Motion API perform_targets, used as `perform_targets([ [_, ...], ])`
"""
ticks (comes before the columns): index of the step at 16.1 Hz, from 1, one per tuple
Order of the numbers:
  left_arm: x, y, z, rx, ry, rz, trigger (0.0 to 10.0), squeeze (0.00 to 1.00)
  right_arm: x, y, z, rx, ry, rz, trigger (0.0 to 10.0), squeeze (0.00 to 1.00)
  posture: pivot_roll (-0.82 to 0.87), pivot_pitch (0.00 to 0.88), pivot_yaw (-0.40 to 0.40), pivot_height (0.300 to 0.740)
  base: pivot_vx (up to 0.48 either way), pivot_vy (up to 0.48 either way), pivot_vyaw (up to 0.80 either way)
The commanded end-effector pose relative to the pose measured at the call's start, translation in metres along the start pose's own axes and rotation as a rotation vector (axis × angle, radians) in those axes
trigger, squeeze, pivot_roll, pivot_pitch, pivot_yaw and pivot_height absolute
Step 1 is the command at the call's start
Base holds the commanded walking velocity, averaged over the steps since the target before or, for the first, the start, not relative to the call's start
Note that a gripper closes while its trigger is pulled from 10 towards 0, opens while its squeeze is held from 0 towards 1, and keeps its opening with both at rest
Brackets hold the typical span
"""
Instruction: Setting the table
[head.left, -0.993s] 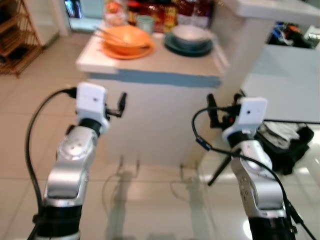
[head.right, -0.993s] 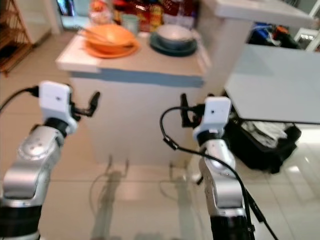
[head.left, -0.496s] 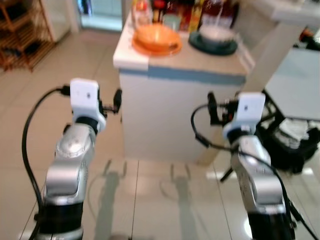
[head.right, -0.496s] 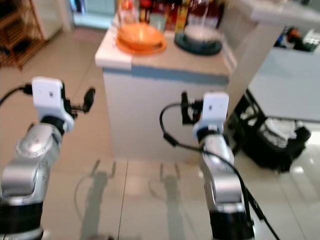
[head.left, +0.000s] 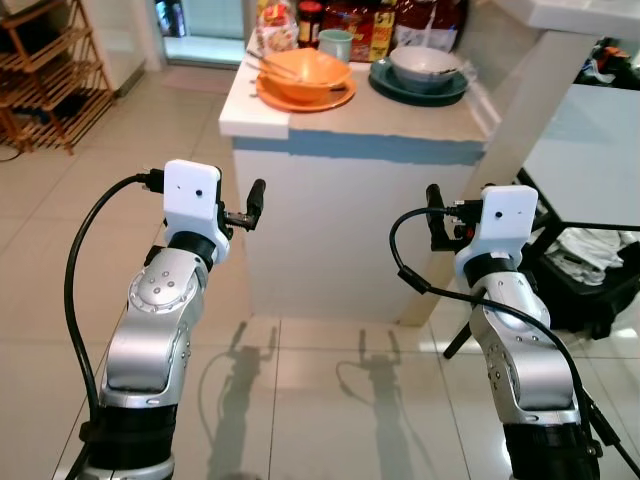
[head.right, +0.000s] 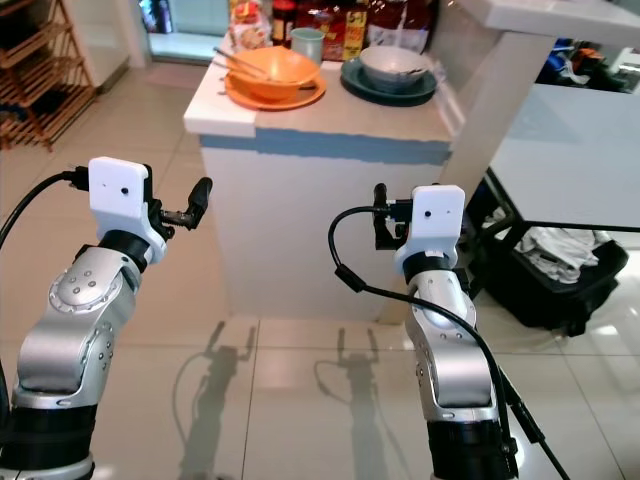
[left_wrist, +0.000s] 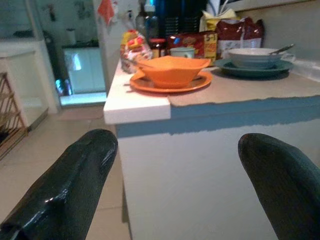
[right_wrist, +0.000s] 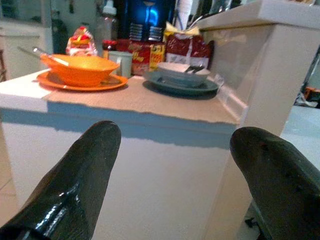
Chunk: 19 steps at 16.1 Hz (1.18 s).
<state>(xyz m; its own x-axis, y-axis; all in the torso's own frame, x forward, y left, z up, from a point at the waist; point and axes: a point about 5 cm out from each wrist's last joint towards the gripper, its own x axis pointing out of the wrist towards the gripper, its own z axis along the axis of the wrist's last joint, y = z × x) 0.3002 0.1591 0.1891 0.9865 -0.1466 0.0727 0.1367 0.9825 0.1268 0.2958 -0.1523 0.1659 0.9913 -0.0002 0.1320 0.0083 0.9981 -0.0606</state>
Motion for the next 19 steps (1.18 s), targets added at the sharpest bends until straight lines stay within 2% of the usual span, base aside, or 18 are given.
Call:
perform_targets([
  [1,0.004,-0.005,0.009,0.020,-0.037,-0.031,10.0,0.00,0.003,-0.003,0.006,0.014,-0.028,-0.010,10.0,0.00,0.06,0.000,-0.064,0.740,0.450,0.000,0.00],
  [8,0.005,-0.002,0.013,0.029,-0.050,-0.033,10.0,0.00,0.003,0.005,0.011,0.037,-0.075,0.034,10.0,0.00,0.08,0.000,-0.063,0.740,0.480,0.000,0.00],
  [12,0.005,-0.010,0.017,0.011,-0.072,-0.079,10.0,0.00,0.003,0.002,0.016,0.044,-0.109,0.024,10.0,0.00,0.07,0.000,-0.060,0.740,0.480,0.000,0.00],
  [19,0.003,-0.014,0.021,-0.020,-0.102,-0.114,10.0,0.00,0.003,0.000,0.019,0.063,-0.128,0.028,10.0,0.00,0.07,0.000,-0.059,0.740,0.480,0.000,0.00],
])
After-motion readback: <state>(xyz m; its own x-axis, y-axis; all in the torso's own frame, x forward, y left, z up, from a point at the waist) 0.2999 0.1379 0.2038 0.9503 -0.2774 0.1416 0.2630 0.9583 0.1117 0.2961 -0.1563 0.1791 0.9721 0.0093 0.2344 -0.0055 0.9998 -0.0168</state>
